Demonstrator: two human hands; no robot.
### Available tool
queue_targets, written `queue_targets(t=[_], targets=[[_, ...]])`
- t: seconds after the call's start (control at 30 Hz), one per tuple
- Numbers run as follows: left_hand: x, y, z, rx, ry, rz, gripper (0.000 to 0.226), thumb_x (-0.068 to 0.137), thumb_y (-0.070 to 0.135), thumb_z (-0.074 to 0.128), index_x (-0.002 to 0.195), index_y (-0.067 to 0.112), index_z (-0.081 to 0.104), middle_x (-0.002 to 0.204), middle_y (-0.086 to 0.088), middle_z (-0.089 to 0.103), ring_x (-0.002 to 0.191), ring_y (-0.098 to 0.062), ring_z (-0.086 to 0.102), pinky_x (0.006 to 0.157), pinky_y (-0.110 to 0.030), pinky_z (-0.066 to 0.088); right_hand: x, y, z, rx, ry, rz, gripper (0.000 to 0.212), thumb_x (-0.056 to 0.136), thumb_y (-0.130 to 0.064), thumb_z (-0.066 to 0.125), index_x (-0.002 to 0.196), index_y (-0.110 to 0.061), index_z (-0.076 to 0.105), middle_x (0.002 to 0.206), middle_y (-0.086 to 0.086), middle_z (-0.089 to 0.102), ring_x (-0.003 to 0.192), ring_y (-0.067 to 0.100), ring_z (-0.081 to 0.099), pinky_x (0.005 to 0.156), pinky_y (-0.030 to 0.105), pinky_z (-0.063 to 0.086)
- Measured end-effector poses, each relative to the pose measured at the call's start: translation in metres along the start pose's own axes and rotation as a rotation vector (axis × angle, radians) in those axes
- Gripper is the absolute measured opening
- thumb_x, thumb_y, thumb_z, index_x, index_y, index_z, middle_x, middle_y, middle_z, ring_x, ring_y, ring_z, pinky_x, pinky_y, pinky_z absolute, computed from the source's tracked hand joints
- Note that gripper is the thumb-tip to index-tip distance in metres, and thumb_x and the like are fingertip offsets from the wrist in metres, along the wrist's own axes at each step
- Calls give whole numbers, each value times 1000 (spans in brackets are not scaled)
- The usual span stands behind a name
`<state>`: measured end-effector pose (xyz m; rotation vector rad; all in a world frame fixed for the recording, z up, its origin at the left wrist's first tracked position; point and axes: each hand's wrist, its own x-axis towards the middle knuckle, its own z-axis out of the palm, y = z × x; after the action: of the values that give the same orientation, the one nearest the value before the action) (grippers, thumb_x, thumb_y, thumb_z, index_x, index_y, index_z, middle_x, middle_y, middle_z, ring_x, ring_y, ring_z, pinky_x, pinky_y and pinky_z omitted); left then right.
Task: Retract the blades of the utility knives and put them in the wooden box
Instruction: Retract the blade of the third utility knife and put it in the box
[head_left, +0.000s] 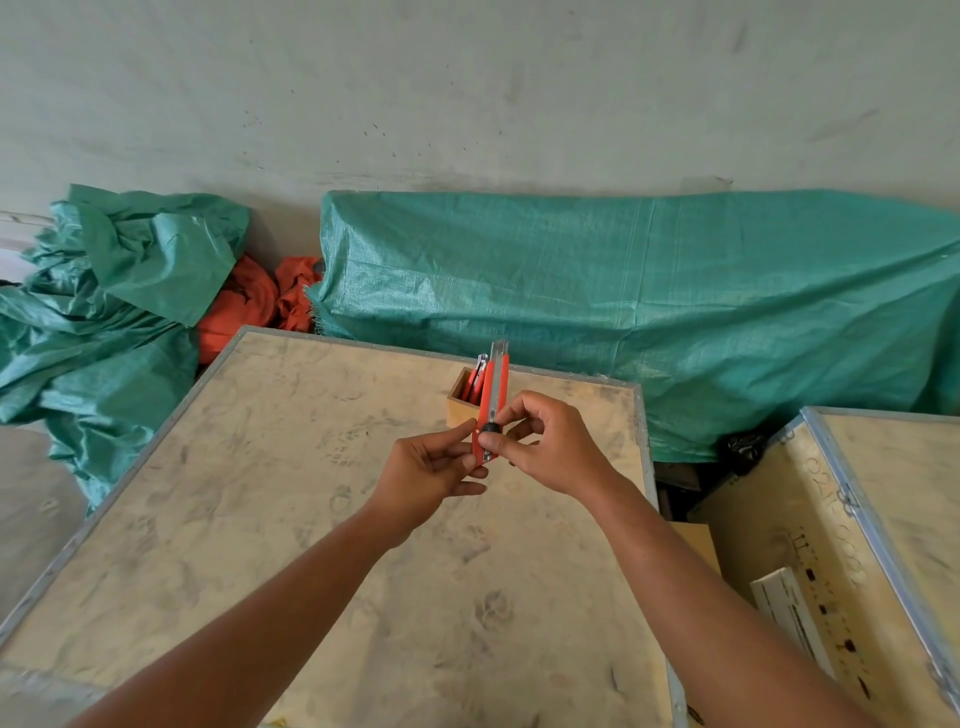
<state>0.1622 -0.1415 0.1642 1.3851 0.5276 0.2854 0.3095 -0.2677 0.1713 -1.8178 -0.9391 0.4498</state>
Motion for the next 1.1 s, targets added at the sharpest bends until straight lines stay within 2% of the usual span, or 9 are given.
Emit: queue_targets(t=[0.1, 0.2, 0.3, 0.47, 0.57, 0.7, 0.8, 0.93, 1.1], targets=[[1, 0, -2, -1, 1, 6, 44, 90, -8, 62, 129, 10, 62, 98, -15, 76, 83, -21, 75, 74, -38, 63, 1, 2, -4, 32, -58, -2, 32, 84, -18, 83, 115, -23, 74, 108, -4, 76, 86, 13, 75, 74, 29, 64], [3, 0, -2, 4, -11, 2, 43, 90, -8, 61, 128, 12, 63, 94, -10, 77, 82, -19, 74, 73, -36, 63, 1, 3, 0, -13, 2, -11, 21, 81, -22, 86, 98, -17, 75, 98, -7, 76, 81, 8, 75, 71, 26, 63], [6, -1, -3, 15, -14, 2, 44, 90, -9, 61, 128, 14, 63, 96, -13, 76, 83, -21, 74, 74, -37, 63, 2, 1, 6, -16, 51, -1, 24, 80, -29, 86, 90, -14, 69, 94, -7, 75, 81, 9, 75, 67, 21, 62], [18, -10, -11, 49, -26, -21, 46, 89, -10, 62, 123, 20, 66, 94, -9, 77, 83, -24, 74, 73, -40, 63, 16, 11, 3, 153, 63, 95, 16, 93, -12, 73, 108, -16, 73, 101, 3, 76, 84, 17, 78, 66, 41, 67], [32, -13, -13, 88, -34, -33, 47, 89, -9, 62, 119, 27, 68, 96, -9, 77, 85, -25, 75, 74, -41, 64, 30, 19, 2, 143, 63, 126, 24, 91, -4, 74, 111, -18, 74, 101, 4, 77, 82, 17, 79, 68, 39, 67], [62, -14, -20, 151, 15, -58, 41, 88, -4, 67, 123, 17, 67, 99, -9, 77, 86, -27, 75, 73, -41, 64, 58, 33, 0, 127, 80, 155, 27, 87, -2, 77, 110, -17, 76, 99, 4, 77, 83, 19, 79, 70, 39, 67], [91, -16, -28, 246, 70, -66, 35, 86, 4, 72, 118, 17, 71, 106, -5, 76, 90, -25, 74, 73, -38, 64, 84, 46, -1, 58, 124, 148, 28, 85, -4, 80, 109, -19, 77, 98, 0, 76, 89, 20, 77, 74, 38, 67], [132, -27, -38, 501, 148, -34, 35, 84, 15, 76, 118, 22, 72, 116, 5, 72, 94, -14, 69, 74, -21, 54, 119, 70, 5, 9, 232, 172, 27, 84, -3, 80, 100, -24, 77, 97, -2, 75, 88, 20, 77, 74, 44, 67], [173, -45, -37, 713, 204, -56, 52, 81, 23, 79, 131, 26, 62, 132, 0, 64, 110, -17, 62, 84, -29, 49, 145, 102, 25, -74, 305, 172, 26, 83, -1, 81, 101, -20, 79, 100, 1, 78, 82, 21, 77, 76, 44, 66]])
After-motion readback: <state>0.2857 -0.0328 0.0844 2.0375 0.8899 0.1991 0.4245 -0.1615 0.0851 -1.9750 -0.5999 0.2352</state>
